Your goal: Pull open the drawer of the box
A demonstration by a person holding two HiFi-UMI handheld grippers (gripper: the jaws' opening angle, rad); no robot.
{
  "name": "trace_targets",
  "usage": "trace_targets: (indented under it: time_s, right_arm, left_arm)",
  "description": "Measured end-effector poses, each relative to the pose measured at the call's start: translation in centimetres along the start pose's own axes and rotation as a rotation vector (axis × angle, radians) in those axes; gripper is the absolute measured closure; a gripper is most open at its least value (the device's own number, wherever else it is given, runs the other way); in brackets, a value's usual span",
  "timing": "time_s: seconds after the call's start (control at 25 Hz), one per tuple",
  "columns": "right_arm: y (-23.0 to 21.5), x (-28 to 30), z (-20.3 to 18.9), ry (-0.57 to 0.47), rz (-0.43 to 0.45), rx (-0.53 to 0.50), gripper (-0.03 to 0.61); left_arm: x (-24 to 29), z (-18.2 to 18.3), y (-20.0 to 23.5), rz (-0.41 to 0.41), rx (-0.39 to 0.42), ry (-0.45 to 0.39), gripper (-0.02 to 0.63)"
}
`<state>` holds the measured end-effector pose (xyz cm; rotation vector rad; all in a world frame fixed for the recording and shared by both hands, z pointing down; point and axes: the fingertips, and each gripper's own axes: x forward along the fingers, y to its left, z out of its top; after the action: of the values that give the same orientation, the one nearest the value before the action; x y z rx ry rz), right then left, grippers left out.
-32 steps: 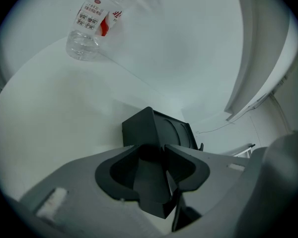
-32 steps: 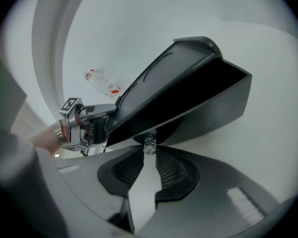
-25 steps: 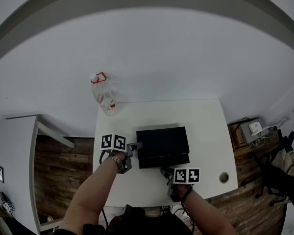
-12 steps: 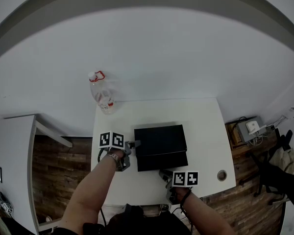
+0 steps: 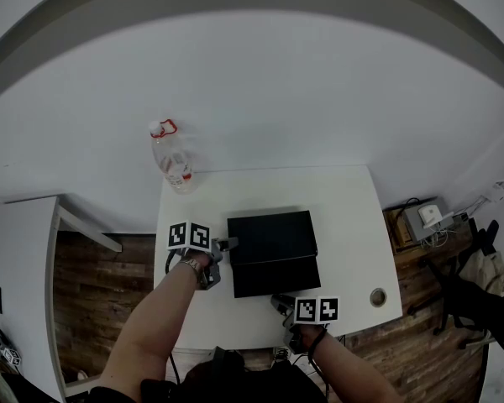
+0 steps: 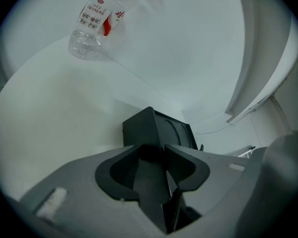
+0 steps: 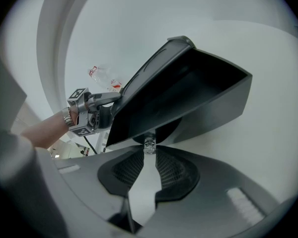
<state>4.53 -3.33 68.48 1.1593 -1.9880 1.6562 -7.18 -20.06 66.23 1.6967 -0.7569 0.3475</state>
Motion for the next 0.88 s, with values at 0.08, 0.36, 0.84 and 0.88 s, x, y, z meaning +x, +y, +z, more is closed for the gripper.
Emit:
trace_targets:
  time_s: [0.08,0.36,0.84,0.88]
  right_arm:
    - [0.0,-0.1,-0.4,0.003,0.0,0.003,0.502]
    - [-0.2,-0.3,-1.3,0.01,0.0,0.01,0.502]
    - [-0.5,-1.0,-2.8,0.006,-0.001,0.027,0.503]
    - [-0.6,-1.1,-2.8,0.002,0.001,0.031,0.503]
  left_arm:
    - [0.0,0.0,0.0,-0.002,-0.002,0.0,0.44]
    - [0.1,0.1,0.0,-0.003,-0.002,0.004,0.44]
    - [0.0,0.1,0.0,0.002,0.012,0.005,0.44]
    - [0.1,0.1,0.0,0.002,0.012,0.006,0.44]
